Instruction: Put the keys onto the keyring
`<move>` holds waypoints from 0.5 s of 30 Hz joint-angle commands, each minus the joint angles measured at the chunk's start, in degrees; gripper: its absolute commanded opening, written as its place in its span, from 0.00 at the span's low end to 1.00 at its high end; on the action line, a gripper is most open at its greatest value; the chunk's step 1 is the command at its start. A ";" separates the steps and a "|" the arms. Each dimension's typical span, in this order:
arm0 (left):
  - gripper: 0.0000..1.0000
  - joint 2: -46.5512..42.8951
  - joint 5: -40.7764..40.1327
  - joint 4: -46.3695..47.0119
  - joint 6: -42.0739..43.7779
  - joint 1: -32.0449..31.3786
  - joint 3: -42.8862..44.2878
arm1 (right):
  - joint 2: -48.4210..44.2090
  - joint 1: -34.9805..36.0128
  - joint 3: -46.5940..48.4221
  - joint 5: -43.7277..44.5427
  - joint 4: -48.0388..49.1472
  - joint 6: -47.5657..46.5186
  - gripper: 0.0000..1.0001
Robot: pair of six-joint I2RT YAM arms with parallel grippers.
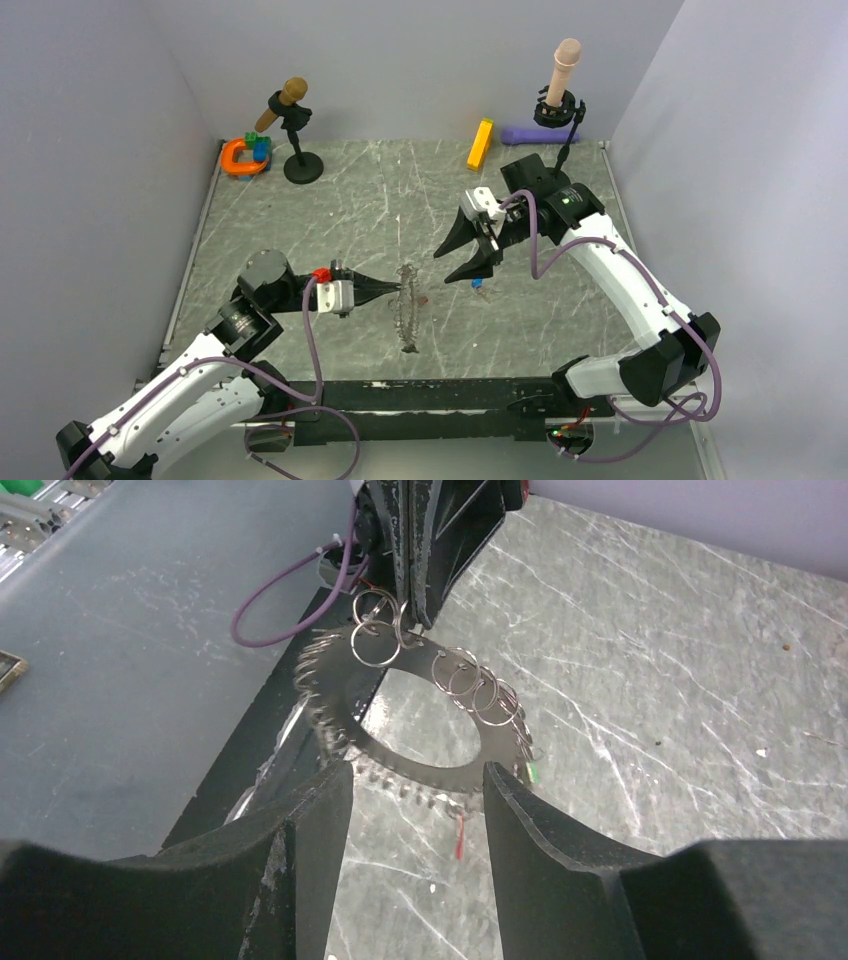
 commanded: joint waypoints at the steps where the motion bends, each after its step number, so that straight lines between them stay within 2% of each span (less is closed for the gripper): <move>1: 0.00 -0.98 3.44 0.87 2.48 0.26 3.99 | -0.11 0.02 -0.07 -1.37 0.62 -1.68 0.55; 9: 0.00 -0.12 2.24 0.02 3.25 0.37 4.62 | 0.10 0.01 -0.34 -0.15 0.84 -1.88 0.56; 15: 0.00 0.33 -6.43 2.58 -0.55 0.52 2.77 | 0.13 -4.03 -3.09 6.58 3.78 1.33 0.55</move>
